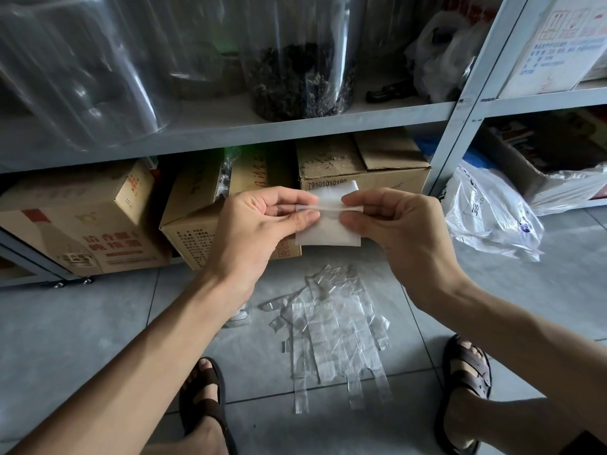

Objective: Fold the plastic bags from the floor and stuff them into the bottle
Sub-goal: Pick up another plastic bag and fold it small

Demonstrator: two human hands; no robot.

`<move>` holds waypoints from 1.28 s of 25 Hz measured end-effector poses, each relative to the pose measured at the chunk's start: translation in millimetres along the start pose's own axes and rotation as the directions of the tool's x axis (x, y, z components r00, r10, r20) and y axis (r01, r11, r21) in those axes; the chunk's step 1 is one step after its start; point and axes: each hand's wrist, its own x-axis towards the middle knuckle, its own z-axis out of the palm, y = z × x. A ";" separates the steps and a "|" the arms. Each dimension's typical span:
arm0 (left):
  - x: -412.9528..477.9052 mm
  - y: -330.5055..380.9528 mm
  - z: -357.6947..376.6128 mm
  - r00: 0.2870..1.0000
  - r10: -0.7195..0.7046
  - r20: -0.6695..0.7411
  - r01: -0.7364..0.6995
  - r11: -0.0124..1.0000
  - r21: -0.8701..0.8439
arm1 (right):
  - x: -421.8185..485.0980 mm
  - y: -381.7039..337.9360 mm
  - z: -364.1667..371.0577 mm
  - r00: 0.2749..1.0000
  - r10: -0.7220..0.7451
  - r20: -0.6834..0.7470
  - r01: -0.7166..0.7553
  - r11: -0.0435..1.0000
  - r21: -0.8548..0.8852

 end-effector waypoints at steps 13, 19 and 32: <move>0.5 -3.6 1.2 0.982 0.170 -0.079 -0.150 0.967 0.206 | 2.6 -1.5 0.8 0.999 0.001 -0.036 -0.002 0.999 -0.045; 0.0 -4.3 1.0 0.960 0.266 -0.088 -0.211 0.894 0.396 | 3.3 0.9 -0.8 0.999 -0.031 -0.032 0.025 0.985 -0.172; 1.6 -3.9 4.3 0.989 0.140 -0.037 -0.123 0.948 0.292 | 9.4 1.7 -9.2 0.998 0.008 0.063 0.002 0.988 -0.157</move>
